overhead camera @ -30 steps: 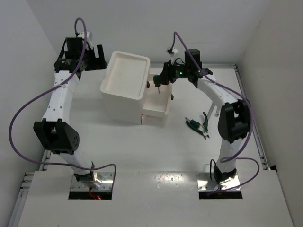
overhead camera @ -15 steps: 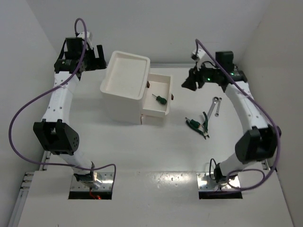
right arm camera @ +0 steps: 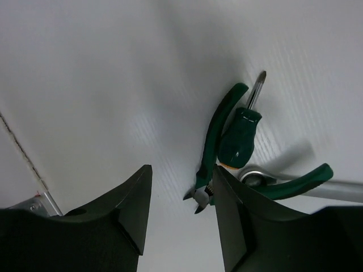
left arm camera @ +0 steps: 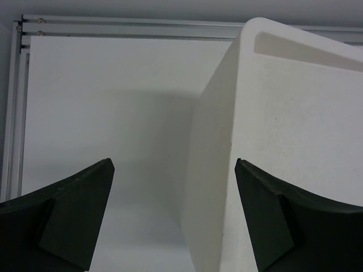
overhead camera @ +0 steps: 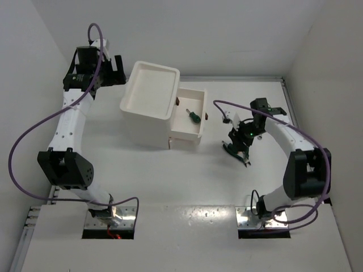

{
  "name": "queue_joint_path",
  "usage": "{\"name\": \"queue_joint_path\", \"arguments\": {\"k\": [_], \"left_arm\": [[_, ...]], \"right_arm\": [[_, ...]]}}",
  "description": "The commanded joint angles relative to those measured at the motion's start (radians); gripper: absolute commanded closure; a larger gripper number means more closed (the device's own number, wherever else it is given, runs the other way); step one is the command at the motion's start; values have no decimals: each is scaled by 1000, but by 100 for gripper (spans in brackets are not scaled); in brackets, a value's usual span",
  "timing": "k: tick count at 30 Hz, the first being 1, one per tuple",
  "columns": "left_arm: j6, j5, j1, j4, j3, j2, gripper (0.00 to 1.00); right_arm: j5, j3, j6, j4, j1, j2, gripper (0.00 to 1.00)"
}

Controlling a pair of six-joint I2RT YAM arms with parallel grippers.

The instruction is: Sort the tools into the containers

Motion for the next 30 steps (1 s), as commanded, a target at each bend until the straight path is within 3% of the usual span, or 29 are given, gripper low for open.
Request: {"name": "queue_joint_path", "arguments": {"k": [1,21,30], "left_arm": [[18,-25,6,26,-10,-58,6],[36,-34,16,35,-10,-20,6],[55,-25,16,26,-1,-1,6]], "right_arm": [[37,-1,-16,45,-1,37,52],[106,9,56,189,-14,299,50],[-41,138,9,95,-58,255,53]]}}
